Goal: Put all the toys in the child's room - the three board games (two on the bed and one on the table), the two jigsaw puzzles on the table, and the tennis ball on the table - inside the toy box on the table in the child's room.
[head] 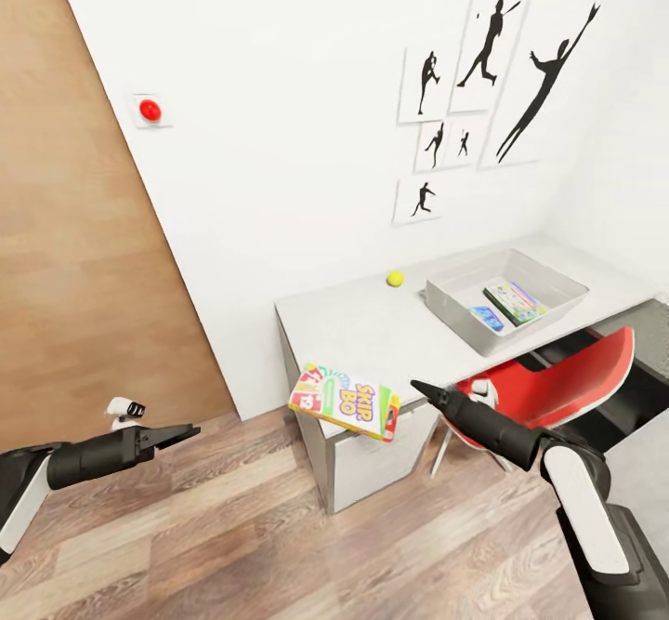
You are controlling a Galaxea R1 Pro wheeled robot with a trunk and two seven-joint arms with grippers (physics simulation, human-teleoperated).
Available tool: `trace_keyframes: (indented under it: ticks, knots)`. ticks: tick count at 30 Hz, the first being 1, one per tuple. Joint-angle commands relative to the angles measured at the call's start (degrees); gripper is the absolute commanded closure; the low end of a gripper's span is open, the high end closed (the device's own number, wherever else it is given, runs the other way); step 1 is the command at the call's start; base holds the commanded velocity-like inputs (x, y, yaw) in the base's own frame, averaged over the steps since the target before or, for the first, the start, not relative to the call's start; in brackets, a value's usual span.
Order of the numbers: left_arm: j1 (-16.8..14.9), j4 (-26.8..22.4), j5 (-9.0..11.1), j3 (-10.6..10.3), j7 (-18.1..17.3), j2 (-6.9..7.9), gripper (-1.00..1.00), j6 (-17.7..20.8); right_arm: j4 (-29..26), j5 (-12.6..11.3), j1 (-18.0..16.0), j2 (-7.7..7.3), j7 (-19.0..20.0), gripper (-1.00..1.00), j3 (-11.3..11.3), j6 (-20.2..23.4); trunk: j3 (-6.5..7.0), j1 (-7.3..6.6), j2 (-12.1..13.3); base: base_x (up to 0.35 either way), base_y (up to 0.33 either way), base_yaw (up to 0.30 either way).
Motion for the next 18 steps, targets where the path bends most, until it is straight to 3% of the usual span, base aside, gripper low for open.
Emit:
trace_keyframes:
  ticks: [1, 10, 16, 18]
  knots:
    - [-0.02, -0.02, 0.10, 0.04, -0.14, 0.03, -1.00, 0.60, 0.03, 0.31, 0.45, -0.05, 0.83, -1.00, -0.07, -0.18, -0.02, 0.04, -0.10, 0.000, 0.000, -0.162]
    - [-0.16, -0.36, 0.18, 2.76, -0.50, 0.11, -1.00, 0.75, -0.35, 0.30, 2.34, -0.33, 5.11, -1.00, -0.04, -1.75, 0.70, 0.04, -0.10, 0.000, 0.000, -0.148]
    - [-0.21, -0.19, 0.08, 7.73, -0.56, 0.18, -1.00, 0.69, -0.43, 0.30, 2.50, -0.17, 8.09, -1.00, 0.25, -2.05, 1.18, 0.04, -0.10, 0.000, 0.000, -0.139]
    - [-0.20, -0.16, 0.06, 8.44, -0.59, 0.20, -1.00, 0.69, -0.34, 0.33, 2.54, -0.06, 8.22, -1.00, 0.55, -2.11, 1.32, 0.04, -0.10, 0.000, 0.000, -0.104]
